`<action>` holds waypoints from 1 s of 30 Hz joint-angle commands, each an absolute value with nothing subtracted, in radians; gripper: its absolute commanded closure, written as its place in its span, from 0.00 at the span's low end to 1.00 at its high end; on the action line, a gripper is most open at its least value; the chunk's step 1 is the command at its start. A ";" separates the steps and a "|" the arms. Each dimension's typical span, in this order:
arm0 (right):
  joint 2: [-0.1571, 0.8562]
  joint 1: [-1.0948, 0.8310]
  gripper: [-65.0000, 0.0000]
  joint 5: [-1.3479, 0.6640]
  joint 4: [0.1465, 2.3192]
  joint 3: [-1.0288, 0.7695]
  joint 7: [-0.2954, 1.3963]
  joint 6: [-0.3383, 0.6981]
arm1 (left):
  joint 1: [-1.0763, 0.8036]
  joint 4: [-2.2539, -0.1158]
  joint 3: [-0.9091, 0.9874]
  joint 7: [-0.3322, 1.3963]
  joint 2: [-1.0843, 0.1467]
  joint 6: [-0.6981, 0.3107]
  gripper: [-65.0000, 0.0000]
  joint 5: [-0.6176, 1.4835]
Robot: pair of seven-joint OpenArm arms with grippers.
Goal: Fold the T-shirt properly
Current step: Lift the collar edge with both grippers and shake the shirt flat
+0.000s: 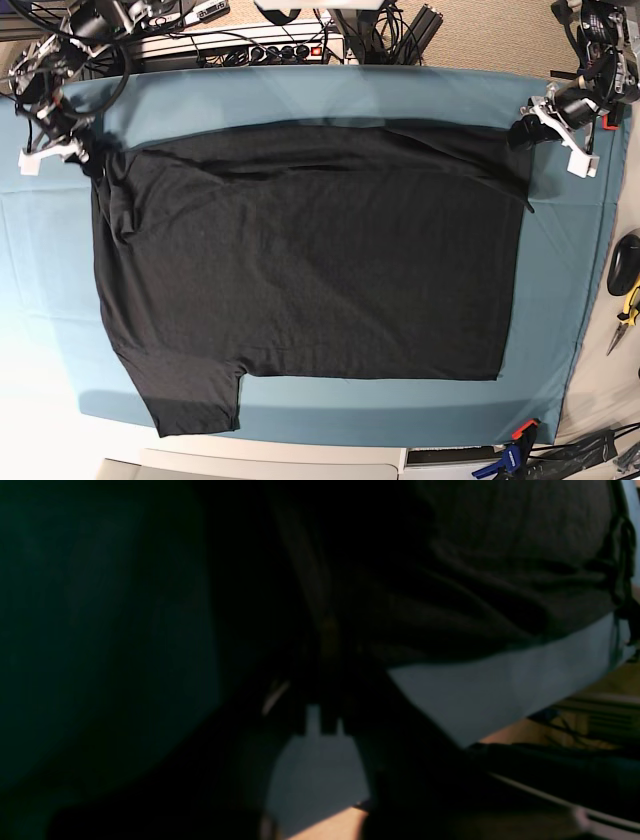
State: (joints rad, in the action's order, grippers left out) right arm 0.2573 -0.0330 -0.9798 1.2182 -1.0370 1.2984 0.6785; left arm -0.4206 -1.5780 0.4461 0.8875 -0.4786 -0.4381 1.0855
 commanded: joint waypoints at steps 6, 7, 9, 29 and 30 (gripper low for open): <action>0.346 -0.118 1.00 -1.041 1.231 -1.041 1.314 0.684 | -0.468 -1.639 0.455 0.884 -0.519 -0.440 1.00 1.093; 0.355 -0.129 1.00 -1.045 1.231 -1.042 1.315 0.685 | -0.480 -1.650 0.456 0.883 -0.521 -0.440 1.00 1.093; 0.376 -0.149 1.00 -1.052 1.231 -1.042 1.320 0.685 | -0.500 -1.671 0.459 0.883 -0.521 -0.440 1.00 1.093; 0.468 -0.216 1.00 -1.057 1.231 -1.042 1.340 0.684 | -0.629 -1.755 0.570 0.892 -0.506 -0.439 1.00 1.108; 0.468 -0.216 1.00 -1.057 1.231 -1.042 1.340 0.684 | -0.633 -1.755 0.570 0.892 -0.506 -0.439 1.00 1.108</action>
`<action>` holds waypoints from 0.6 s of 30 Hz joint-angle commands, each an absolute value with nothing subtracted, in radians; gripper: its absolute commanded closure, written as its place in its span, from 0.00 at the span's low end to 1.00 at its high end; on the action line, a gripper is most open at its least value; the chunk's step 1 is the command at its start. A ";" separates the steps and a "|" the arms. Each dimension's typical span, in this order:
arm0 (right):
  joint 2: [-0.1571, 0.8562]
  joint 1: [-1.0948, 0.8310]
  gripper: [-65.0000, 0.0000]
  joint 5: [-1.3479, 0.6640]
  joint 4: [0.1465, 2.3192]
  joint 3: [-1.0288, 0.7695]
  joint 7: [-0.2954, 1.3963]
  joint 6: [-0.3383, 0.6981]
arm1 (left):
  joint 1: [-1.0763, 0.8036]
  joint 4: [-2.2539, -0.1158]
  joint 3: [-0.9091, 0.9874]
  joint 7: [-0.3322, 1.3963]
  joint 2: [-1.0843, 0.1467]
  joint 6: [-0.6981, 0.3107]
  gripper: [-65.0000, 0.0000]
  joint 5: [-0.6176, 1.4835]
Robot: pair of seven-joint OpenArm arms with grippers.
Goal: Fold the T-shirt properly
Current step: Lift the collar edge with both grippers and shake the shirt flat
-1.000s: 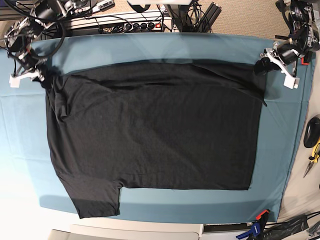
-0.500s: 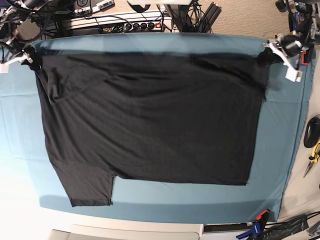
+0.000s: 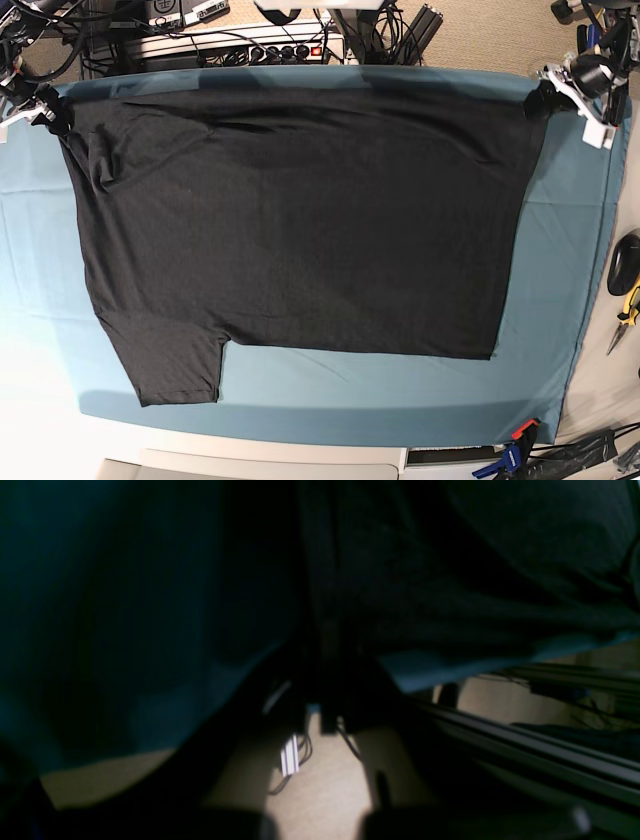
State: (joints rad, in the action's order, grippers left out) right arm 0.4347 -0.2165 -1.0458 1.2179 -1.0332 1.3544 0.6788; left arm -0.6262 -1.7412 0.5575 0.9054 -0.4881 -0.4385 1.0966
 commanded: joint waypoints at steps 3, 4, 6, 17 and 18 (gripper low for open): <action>0.468 -0.216 1.00 -1.057 1.231 -1.042 1.340 0.684 | -0.637 -1.755 0.570 0.894 -0.503 -0.439 1.00 1.104; 0.468 -0.216 1.00 -1.057 1.231 -1.042 1.340 0.684 | -0.638 -1.755 0.570 0.894 -0.504 -0.439 1.00 1.104; 0.468 -0.216 1.00 -1.057 1.231 -1.042 1.340 0.684 | -0.638 -1.755 0.570 0.899 -0.504 -0.439 1.00 1.103; 0.468 -0.216 1.00 -1.054 1.231 -1.042 1.335 0.684 | -0.670 -1.755 0.570 0.899 -0.499 -0.439 1.00 1.101; 0.468 -0.216 1.00 -1.054 1.231 -1.042 1.335 0.684 | -0.670 -1.755 0.570 0.899 -0.499 -0.439 1.00 1.101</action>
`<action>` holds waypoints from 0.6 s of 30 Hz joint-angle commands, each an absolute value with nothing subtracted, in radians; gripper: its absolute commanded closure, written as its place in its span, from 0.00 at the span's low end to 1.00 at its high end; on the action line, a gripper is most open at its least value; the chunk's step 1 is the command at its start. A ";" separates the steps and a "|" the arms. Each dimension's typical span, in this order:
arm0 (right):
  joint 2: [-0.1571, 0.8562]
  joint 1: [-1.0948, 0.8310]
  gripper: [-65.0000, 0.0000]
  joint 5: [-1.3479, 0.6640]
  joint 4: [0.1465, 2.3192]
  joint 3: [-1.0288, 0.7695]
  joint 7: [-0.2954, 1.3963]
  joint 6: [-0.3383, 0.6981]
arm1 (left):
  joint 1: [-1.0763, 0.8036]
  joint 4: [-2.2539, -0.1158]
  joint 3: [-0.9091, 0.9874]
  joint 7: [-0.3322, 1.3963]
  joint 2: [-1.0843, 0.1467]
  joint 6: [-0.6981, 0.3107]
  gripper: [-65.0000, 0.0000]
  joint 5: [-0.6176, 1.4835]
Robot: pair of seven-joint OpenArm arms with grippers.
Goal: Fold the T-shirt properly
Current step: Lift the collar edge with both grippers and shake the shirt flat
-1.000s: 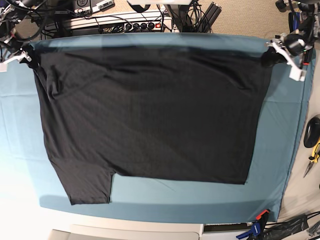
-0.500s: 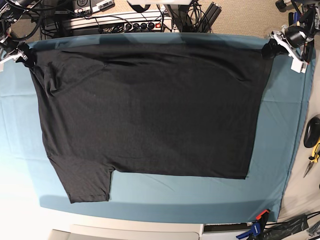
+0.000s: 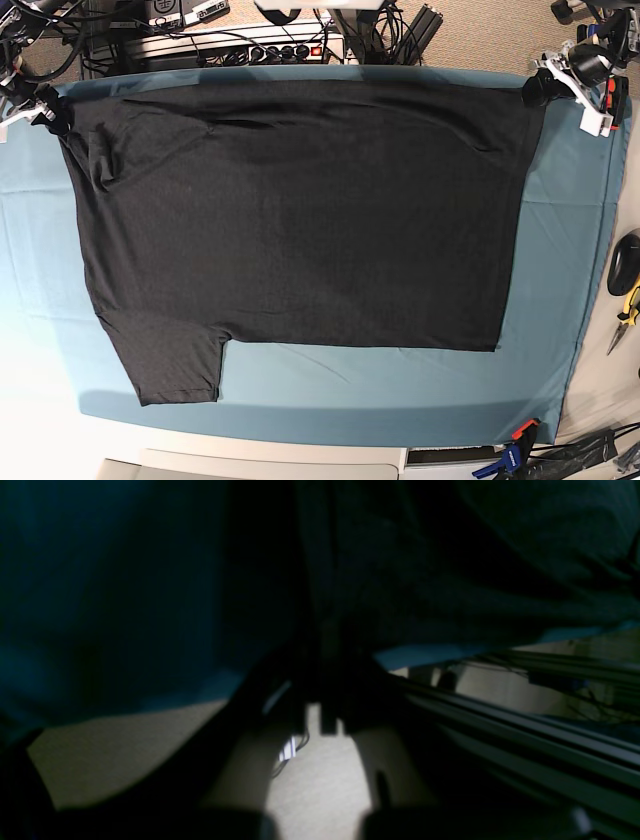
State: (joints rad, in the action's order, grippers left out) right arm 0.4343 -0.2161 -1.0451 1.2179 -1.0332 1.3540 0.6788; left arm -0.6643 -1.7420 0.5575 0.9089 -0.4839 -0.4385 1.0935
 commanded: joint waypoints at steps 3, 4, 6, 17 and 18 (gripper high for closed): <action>0.468 -0.216 1.00 -1.054 1.231 -1.042 1.335 0.684 | -0.670 -1.755 0.570 0.898 -0.499 -0.440 1.00 1.100; 0.468 -0.216 1.00 -1.054 1.231 -1.042 1.335 0.685 | -0.670 -1.755 0.570 0.898 -0.499 -0.447 1.00 1.096; 0.468 -0.216 1.00 -1.053 1.231 -1.042 1.336 0.685 | -0.670 -1.755 0.570 0.897 -0.499 -0.447 0.98 1.076; 0.472 -0.215 0.58 -1.042 1.231 -1.042 1.262 0.698 | -0.670 -1.755 0.570 0.799 -0.500 -0.448 0.58 0.970; 0.477 -0.215 0.58 -1.042 1.231 -1.042 1.253 0.698 | -0.670 -1.755 0.570 0.784 -0.500 -0.454 0.58 0.940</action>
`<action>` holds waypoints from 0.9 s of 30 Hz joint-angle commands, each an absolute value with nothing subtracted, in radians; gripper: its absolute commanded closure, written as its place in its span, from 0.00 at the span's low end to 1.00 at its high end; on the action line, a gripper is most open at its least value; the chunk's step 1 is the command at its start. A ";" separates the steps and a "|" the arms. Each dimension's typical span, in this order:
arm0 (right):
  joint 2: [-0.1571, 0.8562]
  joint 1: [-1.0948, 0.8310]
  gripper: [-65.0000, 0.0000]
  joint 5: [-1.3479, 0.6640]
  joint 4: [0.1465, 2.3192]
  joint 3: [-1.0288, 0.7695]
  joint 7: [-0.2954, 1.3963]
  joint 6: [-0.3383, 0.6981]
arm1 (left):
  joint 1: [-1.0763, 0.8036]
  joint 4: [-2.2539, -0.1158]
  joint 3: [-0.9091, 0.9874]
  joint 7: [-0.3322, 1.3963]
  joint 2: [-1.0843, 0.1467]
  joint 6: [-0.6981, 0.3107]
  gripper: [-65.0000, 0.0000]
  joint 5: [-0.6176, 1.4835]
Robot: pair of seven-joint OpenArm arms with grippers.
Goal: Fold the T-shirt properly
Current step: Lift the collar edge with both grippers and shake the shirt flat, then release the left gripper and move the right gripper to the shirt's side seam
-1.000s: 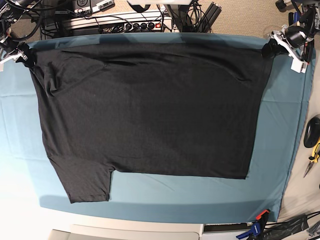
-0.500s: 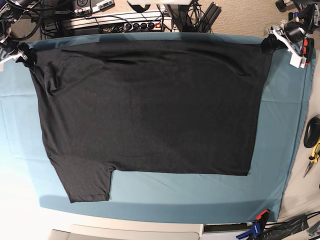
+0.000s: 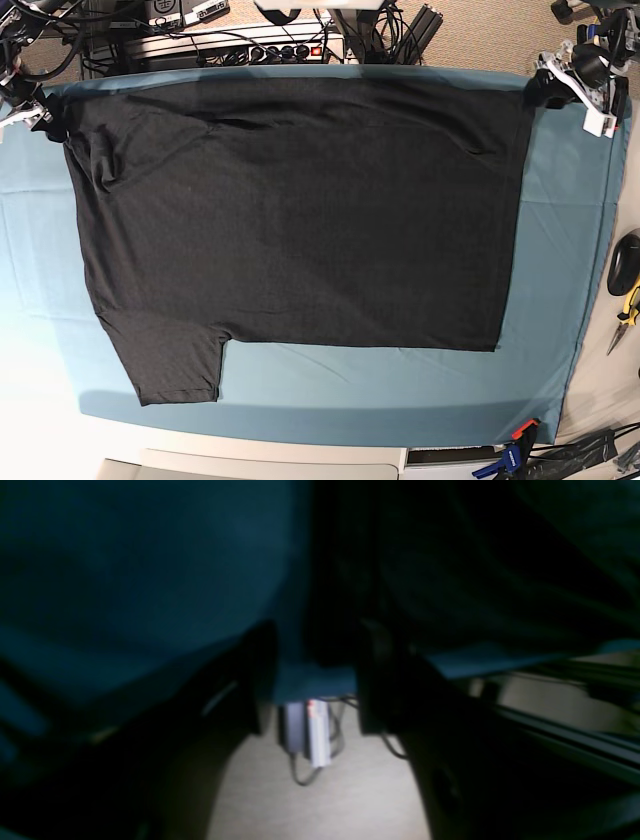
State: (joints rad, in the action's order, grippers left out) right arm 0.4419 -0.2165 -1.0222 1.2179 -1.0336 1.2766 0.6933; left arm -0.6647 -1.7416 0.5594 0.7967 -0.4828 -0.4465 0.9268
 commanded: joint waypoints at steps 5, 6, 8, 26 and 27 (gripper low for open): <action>0.542 -0.140 0.58 -0.994 1.231 -1.093 1.179 0.698 | -0.670 -1.774 0.595 0.797 -0.522 -0.500 0.58 0.912; 0.562 -0.104 0.58 -0.977 1.231 -1.105 1.169 0.698 | -0.670 -1.793 0.604 0.804 -0.527 -0.509 0.58 0.912; 0.599 -0.017 0.58 -0.925 1.231 -1.114 1.147 0.698 | -0.670 -1.848 0.627 0.808 -0.542 -0.556 0.58 0.912; 0.588 0.950 0.58 -0.285 0.407 -0.533 0.642 0.467 | -0.580 -2.079 0.650 0.751 -0.599 -0.559 0.58 0.822; 0.579 0.965 0.58 -0.238 0.376 -0.533 0.619 0.450 | -0.580 -2.079 0.650 0.751 -0.599 -0.559 0.58 0.822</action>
